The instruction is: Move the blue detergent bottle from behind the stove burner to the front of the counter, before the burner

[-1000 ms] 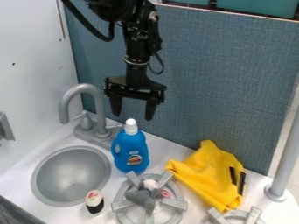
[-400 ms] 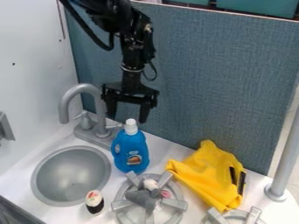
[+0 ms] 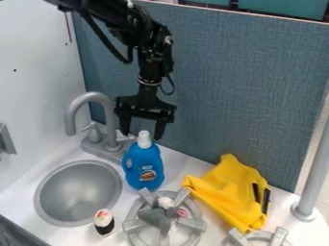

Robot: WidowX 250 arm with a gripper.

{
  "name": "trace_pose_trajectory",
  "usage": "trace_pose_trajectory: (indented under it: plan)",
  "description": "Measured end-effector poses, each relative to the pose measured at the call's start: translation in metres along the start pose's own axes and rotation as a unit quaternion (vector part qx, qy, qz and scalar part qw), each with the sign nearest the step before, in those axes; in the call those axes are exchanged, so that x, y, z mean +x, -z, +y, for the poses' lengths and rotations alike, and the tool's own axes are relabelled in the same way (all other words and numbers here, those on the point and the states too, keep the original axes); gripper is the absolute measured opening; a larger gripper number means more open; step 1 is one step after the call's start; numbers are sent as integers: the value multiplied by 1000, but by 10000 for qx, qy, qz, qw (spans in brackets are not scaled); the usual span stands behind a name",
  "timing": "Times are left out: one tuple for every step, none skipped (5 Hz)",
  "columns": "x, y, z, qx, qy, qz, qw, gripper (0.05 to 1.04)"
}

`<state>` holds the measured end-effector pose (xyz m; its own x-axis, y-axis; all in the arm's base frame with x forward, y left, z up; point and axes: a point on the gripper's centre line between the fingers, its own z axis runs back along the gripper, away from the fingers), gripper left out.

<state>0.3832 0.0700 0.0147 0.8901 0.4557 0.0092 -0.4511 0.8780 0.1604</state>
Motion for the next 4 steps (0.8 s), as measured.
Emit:
trace_pose_trajectory:
  plan:
    - [3,7,-2,20,6,49,10000,999]
    - [7,13,-3,121,-39,129,9998,938]
    - [9,12,-3,122,-102,121,9998,656]
    - [9,12,-3,119,-97,131,9998,452]
